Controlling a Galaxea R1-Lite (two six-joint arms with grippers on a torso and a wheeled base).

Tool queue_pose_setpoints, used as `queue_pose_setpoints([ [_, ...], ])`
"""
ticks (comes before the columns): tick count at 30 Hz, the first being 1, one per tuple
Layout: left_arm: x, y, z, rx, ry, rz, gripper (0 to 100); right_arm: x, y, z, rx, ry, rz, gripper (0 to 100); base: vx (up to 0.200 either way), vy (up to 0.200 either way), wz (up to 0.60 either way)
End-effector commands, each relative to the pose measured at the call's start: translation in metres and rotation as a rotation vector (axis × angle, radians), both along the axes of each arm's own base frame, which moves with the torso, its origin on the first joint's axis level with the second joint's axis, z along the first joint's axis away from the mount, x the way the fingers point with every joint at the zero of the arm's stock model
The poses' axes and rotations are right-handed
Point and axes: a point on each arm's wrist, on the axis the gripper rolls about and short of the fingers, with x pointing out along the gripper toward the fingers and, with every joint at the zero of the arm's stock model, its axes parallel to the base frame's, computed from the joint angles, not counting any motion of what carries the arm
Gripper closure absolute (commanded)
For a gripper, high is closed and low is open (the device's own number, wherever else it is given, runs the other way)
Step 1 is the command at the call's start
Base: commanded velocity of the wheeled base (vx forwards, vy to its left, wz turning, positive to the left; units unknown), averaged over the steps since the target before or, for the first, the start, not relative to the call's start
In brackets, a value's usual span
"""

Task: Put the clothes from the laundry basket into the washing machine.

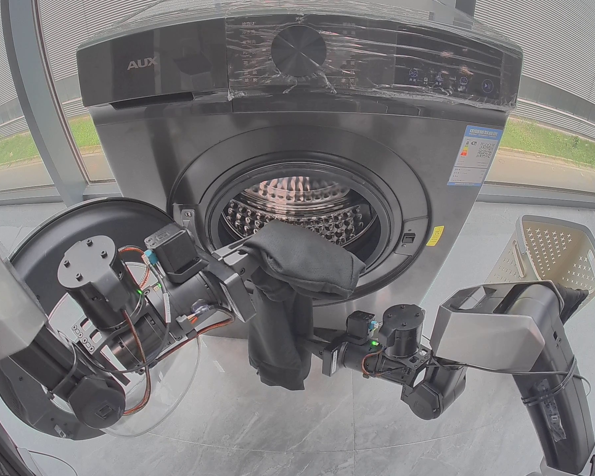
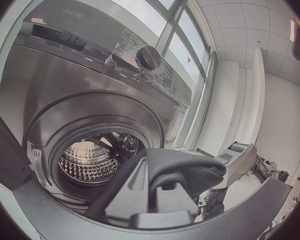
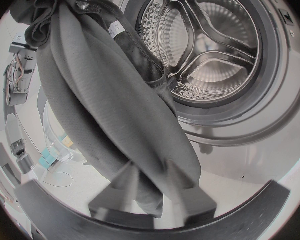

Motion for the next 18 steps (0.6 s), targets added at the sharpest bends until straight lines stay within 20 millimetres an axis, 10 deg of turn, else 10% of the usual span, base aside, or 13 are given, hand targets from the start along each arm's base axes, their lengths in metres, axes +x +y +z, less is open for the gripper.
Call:
queue_pose_setpoints([
  [1,0.001,-0.005,-0.009,0.022,0.017,-0.007,100,-0.007,0.000,-0.012,-0.012,0.022,0.009,100,0.000,0.000,0.00],
  [7,-0.006,-0.003,-0.010,0.019,0.037,-0.014,100,-0.005,-0.013,-0.001,0.011,-0.005,-0.019,100,0.000,0.000,0.00],
  [18,-0.020,0.008,0.001,0.008,0.015,-0.004,100,-0.075,-0.065,0.105,0.038,-0.051,-0.045,100,0.000,0.000,0.00],
])
